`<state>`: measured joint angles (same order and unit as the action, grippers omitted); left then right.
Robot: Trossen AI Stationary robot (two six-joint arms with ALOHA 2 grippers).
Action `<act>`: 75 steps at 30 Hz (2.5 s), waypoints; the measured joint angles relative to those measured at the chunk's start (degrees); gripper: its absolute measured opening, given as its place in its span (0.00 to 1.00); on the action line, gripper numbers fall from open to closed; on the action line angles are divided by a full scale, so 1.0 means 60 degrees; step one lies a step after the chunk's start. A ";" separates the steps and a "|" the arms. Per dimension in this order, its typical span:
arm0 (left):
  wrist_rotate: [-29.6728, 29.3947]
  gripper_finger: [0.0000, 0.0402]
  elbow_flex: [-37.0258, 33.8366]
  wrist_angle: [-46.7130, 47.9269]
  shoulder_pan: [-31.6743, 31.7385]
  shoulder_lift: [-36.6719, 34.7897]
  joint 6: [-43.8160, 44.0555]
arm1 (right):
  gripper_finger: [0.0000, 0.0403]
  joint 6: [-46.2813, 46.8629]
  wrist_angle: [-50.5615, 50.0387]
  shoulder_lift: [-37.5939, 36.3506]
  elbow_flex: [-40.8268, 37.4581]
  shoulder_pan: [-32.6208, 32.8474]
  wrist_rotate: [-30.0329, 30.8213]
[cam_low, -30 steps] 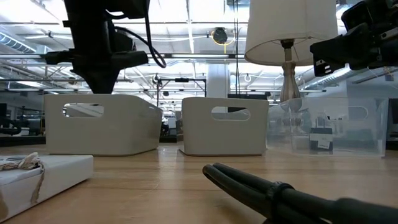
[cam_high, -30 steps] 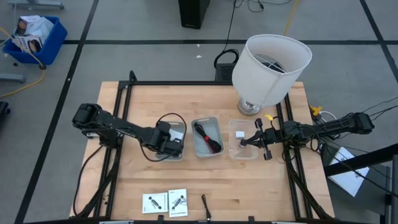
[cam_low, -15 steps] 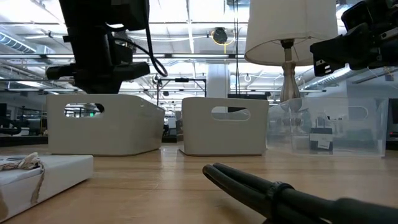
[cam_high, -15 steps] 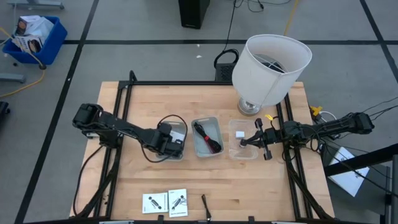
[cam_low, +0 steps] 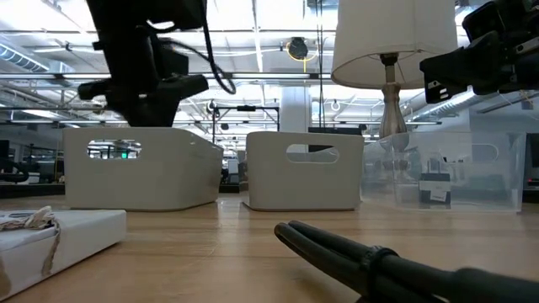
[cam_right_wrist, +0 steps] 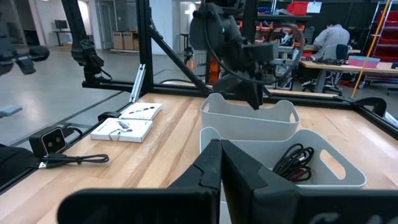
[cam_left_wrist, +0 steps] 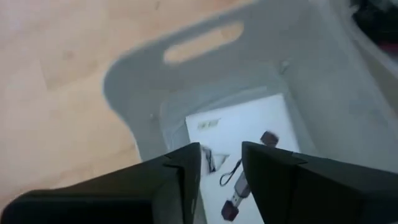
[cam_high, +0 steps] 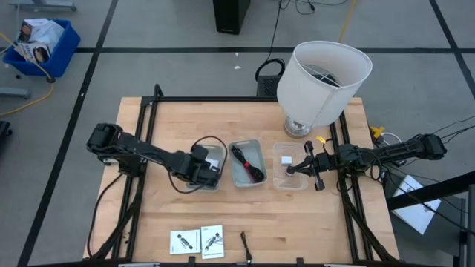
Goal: Pick and place items into bin
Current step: Put the right card reader box into the left gray bin
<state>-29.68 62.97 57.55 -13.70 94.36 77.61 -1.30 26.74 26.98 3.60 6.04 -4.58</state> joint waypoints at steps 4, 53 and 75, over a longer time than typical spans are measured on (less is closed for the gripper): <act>-0.0832 0.32 0.0817 0.0747 -0.0304 -0.0312 -0.0942 | 0.00 0.0000 0.0000 0.0000 -0.0002 0.0000 0.0000; 0.3378 0.67 0.2533 -0.5651 -0.3832 0.2544 -1.9221 | 0.00 0.0102 -0.0568 0.0097 -0.0004 0.0000 0.0097; 0.4207 0.67 0.3313 -0.5034 -0.3543 0.3997 -2.0711 | 0.00 0.0178 -0.0423 0.0117 -0.0003 0.0000 0.0510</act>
<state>-4.44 82.85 27.34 -34.96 118.34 -46.65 -0.23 24.21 27.68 3.57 6.04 -1.52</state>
